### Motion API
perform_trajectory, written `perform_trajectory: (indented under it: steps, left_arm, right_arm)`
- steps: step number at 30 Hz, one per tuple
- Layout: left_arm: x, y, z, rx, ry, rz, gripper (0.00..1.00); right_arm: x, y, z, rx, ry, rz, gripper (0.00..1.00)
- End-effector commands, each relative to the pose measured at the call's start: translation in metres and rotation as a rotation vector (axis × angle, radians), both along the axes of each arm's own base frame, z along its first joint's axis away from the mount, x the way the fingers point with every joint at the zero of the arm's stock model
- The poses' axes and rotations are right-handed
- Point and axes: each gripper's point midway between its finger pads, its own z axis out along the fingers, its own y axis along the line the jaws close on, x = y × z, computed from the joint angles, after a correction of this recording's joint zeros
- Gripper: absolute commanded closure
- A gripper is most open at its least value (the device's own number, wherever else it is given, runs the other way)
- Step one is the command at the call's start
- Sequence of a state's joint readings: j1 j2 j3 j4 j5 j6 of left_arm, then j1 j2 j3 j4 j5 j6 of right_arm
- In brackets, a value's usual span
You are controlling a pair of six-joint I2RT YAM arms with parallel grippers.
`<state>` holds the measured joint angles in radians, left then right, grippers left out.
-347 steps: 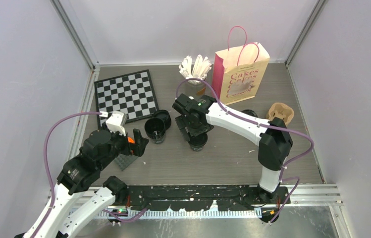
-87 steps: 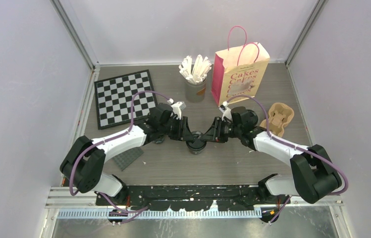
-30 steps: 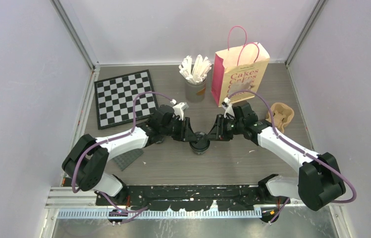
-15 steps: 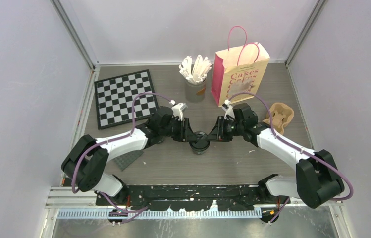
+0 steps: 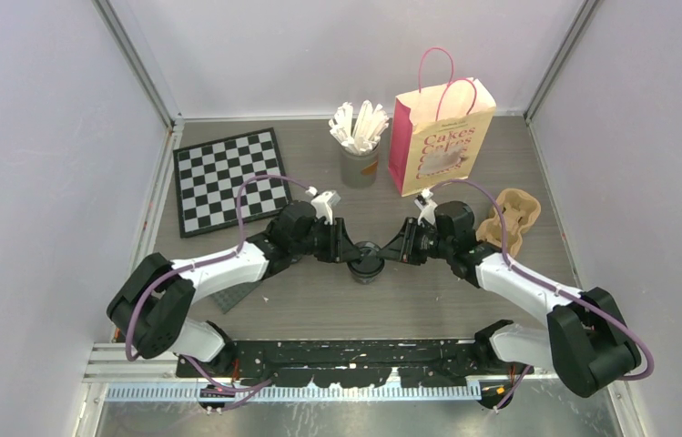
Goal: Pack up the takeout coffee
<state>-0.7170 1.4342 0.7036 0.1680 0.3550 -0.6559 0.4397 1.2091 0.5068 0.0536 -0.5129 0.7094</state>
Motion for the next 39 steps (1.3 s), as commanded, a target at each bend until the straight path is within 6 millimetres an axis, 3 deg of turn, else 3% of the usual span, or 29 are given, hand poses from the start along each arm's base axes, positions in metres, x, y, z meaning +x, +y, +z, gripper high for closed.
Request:
perform_trajectory:
  steps: [1,7,11,16,21,27,33,39]
  left_arm:
    - [-0.023,0.007,-0.017,0.072,0.057,-0.006,0.65]
    - [-0.013,-0.012,0.024,-0.001,0.022,-0.035,0.56]
    - [-0.003,-0.011,0.053,0.006,-0.031,-0.004,0.48]
    - [0.006,-0.005,0.072,0.049,-0.068,0.027,0.42]
    - [0.010,0.006,0.069,0.109,-0.069,0.066,0.41]
    - [0.020,0.021,0.063,0.141,-0.029,0.105,0.46]
    - [0.028,0.026,0.060,0.126,0.007,0.113,0.53]
    - [0.016,0.014,0.054,0.028,0.070,0.061,0.56]
  right_arm:
    - [-0.022,-0.030,-0.055,-0.204,0.130,-0.051,0.80]
    - [0.014,-0.020,0.022,-0.228,0.003,-0.014,0.63]
    - [0.018,-0.022,0.051,-0.232,-0.060,-0.015,0.52]
    - [0.013,-0.026,0.056,-0.259,-0.055,0.005,0.49]
    - [0.003,-0.025,0.066,-0.225,-0.065,0.007,0.52]
    - [-0.006,-0.007,0.069,-0.237,-0.107,0.048,0.56]
    - [-0.012,0.027,0.072,-0.238,-0.153,0.102,0.60]
    - [-0.006,0.046,0.056,-0.211,-0.134,0.119,0.68]
